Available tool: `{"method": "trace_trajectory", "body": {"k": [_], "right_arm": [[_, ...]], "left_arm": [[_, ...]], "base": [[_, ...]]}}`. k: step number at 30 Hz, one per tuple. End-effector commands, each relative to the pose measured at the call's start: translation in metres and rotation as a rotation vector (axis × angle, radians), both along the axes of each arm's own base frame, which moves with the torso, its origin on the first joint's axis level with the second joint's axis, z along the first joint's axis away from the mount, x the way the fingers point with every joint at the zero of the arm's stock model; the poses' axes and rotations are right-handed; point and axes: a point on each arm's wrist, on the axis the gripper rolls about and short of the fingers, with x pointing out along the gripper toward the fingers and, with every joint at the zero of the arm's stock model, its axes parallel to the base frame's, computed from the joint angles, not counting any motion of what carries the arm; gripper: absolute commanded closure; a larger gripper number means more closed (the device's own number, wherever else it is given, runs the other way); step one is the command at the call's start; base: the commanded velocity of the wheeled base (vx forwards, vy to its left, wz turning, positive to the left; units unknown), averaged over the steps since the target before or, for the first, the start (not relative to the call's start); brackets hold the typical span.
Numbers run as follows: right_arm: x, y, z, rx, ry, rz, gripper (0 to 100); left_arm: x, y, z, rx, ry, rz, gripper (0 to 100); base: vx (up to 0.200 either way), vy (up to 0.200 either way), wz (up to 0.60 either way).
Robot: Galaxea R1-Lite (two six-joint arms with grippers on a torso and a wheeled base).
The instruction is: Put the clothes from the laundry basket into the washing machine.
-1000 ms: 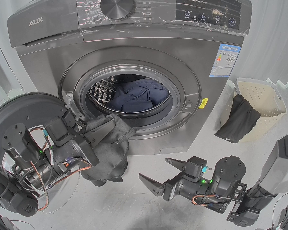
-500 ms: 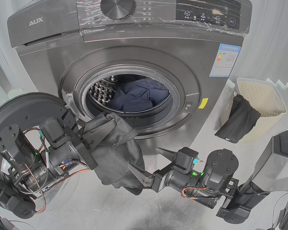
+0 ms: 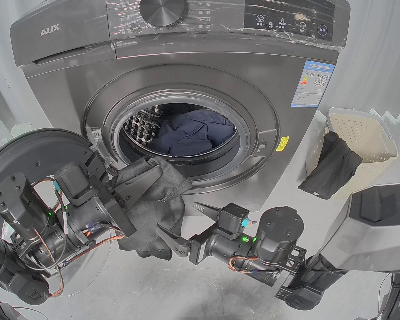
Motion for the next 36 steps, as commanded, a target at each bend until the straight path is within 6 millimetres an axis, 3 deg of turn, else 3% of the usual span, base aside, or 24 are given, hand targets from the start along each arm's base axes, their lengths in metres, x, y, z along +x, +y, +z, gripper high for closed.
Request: {"method": "trace_trajectory", "body": {"k": [1, 8, 25, 26, 31, 36], "right_arm": [[0.005, 0.012, -0.01, -0.003, -0.002, 0.022, 0], [0.017, 0.02, -0.011, 0.01, -0.026, 0.009, 0], [0.018, 0.03, -0.011, 0.031, -0.044, 0.02, 0], [0.018, 0.031, -0.011, 0.035, -0.049, 0.02, 100], [0.013, 0.035, -0.01, 0.042, -0.051, 0.033, 100], [0.005, 0.026, -0.001, 0.04, -0.046, 0.02, 100]], "left_arm": [[-0.001, -0.001, 0.0, 0.0, 0.0, -0.005, 100], [0.0, -0.001, 0.001, -0.003, -0.001, -0.004, 100], [0.001, -0.001, 0.001, -0.003, -0.001, -0.002, 100], [0.001, -0.001, 0.0, -0.002, 0.0, -0.002, 100], [0.003, -0.001, -0.001, -0.001, 0.003, 0.002, 100], [0.005, 0.0, 0.0, -0.003, 0.003, 0.014, 100]], "base": [[0.0, 0.0, 0.0], [0.0, 0.0, 0.0], [0.0, 0.0, 0.0], [0.0, 0.0, 0.0], [0.0, 0.0, 0.0], [0.0, 0.0, 0.0]]}}
